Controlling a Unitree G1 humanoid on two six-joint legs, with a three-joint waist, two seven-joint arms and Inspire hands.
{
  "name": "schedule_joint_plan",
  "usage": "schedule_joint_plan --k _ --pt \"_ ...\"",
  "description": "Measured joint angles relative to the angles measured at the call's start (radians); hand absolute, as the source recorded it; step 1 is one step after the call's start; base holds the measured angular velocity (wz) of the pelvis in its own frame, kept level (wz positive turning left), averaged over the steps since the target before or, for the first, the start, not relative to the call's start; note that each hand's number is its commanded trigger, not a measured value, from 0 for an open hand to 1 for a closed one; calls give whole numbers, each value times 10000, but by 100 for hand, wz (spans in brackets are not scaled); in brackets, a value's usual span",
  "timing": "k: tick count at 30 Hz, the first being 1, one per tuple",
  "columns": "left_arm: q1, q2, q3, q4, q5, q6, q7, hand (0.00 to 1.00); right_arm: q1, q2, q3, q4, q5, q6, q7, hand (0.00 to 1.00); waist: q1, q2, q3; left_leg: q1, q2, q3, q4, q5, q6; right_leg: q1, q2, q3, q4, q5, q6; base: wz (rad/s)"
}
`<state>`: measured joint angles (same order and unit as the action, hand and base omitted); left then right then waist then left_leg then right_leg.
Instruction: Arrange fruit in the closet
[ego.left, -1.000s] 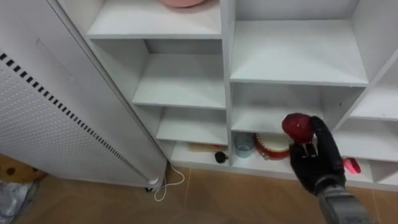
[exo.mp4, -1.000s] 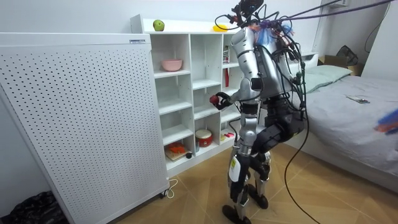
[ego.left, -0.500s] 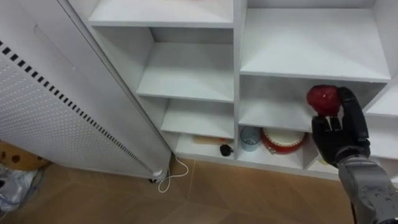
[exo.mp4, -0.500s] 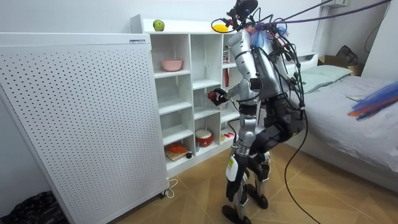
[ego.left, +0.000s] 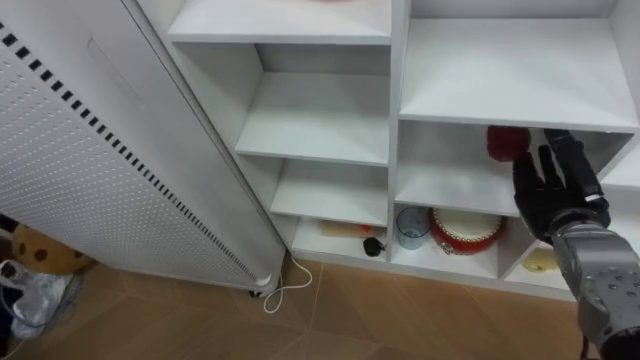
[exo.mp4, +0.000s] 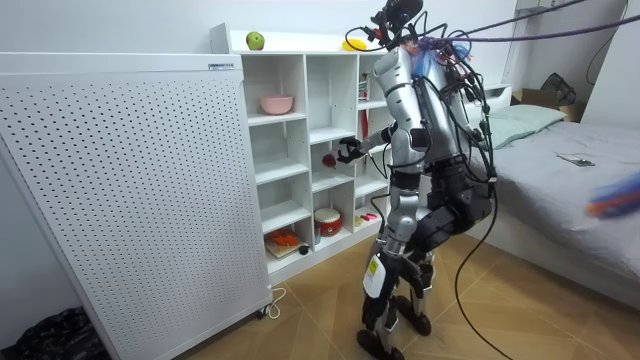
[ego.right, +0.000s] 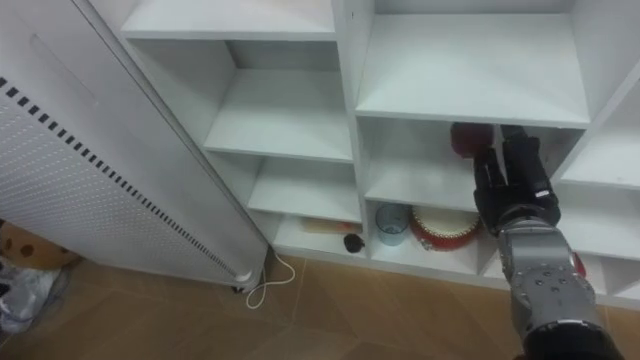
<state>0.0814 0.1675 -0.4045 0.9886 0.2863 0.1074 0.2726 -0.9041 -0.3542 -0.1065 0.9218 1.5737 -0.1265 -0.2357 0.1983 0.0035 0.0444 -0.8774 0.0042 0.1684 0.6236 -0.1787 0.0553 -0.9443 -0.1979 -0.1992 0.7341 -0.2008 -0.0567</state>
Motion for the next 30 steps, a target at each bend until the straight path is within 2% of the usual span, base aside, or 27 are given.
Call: schedule_joint_plan --k 12,19,26,30 --pt "81 99 -155 -44 -9 -49 -145 0 34 2 68 56 364 -49 -50 0 -12 -7 -9 285 23 164 -63 16 26 246 -54 7 43 0 3 0" --pt "81 197 -148 -45 -11 -208 -222 0 35 19 66 66 397 -49 -50 0 -8 -6 -9 364 65 170 -89 30 51 401 -114 -234 -101 36 27 0" --pt "167 242 -145 -17 -169 -226 -436 0 376 18 67 303 387 -44 0 0 33 48 20 1069 182 208 -415 30 58 1239 -86 -511 -559 64 85 0" --pt "225 245 -116 52 -102 -223 -533 0 462 0 68 1076 422 -42 499 0 98 85 30 1611 117 205 -887 131 53 1714 -115 -601 -886 114 151 -1"
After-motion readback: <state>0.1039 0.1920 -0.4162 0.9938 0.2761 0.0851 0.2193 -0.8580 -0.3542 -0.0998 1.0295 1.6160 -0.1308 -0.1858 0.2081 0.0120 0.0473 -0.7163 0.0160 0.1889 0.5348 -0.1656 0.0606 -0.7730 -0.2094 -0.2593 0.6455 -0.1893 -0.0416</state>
